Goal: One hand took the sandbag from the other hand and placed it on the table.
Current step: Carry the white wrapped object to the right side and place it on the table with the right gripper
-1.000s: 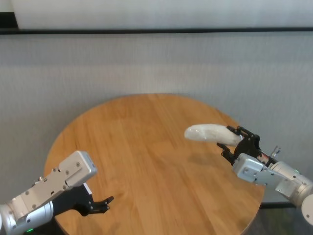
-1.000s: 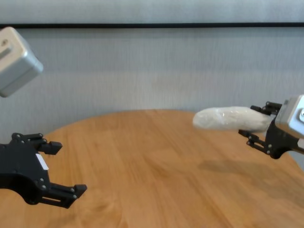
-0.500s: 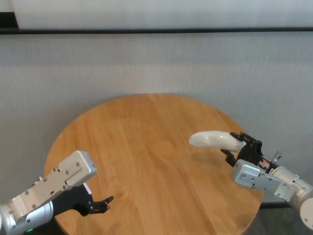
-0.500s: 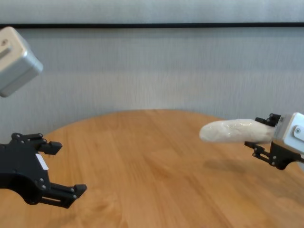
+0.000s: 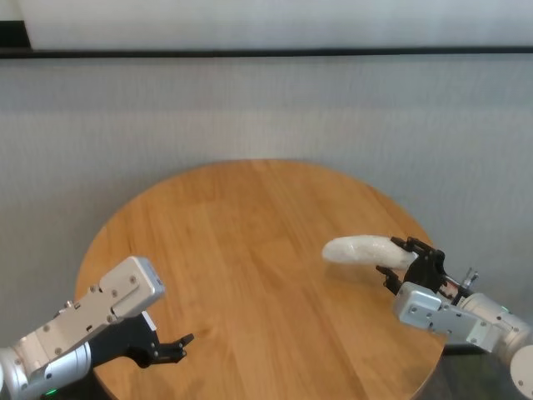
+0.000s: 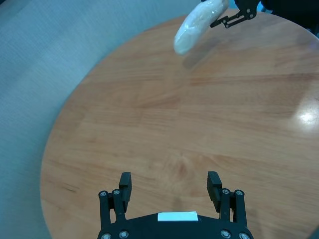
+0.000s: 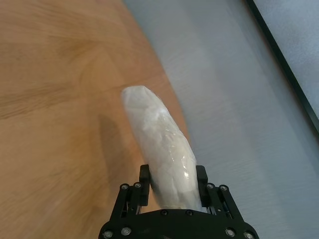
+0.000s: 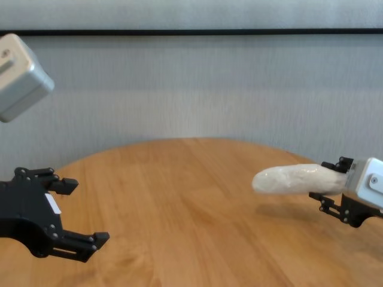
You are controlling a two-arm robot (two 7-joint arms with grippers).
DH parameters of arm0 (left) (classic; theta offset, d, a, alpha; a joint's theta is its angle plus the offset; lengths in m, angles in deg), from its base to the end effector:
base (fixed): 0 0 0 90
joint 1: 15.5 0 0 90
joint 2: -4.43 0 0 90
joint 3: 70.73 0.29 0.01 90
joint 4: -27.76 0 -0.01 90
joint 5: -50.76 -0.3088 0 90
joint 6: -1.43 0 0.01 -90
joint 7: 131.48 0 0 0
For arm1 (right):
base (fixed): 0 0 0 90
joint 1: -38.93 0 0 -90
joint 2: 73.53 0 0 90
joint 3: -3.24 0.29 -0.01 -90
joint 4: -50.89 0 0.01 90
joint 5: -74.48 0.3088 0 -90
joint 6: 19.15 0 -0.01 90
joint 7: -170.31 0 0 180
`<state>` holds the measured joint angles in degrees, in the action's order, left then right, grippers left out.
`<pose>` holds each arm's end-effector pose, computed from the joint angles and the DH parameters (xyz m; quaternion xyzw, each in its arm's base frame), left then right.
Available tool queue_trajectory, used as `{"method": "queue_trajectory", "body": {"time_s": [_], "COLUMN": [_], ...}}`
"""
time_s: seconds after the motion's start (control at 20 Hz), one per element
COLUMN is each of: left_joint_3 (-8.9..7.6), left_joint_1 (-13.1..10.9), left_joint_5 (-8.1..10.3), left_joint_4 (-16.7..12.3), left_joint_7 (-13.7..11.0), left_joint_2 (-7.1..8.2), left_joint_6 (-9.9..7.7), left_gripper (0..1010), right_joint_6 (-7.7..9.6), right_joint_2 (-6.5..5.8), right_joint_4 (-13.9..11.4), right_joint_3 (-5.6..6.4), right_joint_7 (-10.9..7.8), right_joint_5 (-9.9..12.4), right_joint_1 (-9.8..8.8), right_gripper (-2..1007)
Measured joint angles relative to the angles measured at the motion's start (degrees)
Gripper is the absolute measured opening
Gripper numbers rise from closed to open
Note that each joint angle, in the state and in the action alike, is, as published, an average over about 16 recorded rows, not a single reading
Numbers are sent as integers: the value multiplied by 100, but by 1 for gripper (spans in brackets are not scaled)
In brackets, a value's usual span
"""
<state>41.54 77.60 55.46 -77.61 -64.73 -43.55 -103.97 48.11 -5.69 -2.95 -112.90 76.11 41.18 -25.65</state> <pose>0.3091 0.0554 -0.2268 0.2972 -0.1296 0.3618 0.8740 0.4233 -0.0732 -0.3433 -0.3206 -0.3873 -0.3971 0.7678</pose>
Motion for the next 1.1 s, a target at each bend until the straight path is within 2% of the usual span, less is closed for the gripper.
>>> {"method": "queue_trajectory", "body": {"time_s": [0.5,1.1], "left_joint_3": [0,0], "left_joint_1": [0,0], "left_joint_5": [0,0], "left_joint_4": [-1,-1], "left_joint_7": [0,0], "left_joint_2": [0,0], "left_joint_6": [0,0], "left_gripper": [1000,1000], "right_joint_6": [-10,-16], "right_joint_2": [6,13], "right_joint_4": [183,247], "right_joint_3": [-105,-153], "right_joint_7": [19,-22], "right_joint_5": [51,117], "right_joint_1": [44,73], "right_gripper": [528,528]}}
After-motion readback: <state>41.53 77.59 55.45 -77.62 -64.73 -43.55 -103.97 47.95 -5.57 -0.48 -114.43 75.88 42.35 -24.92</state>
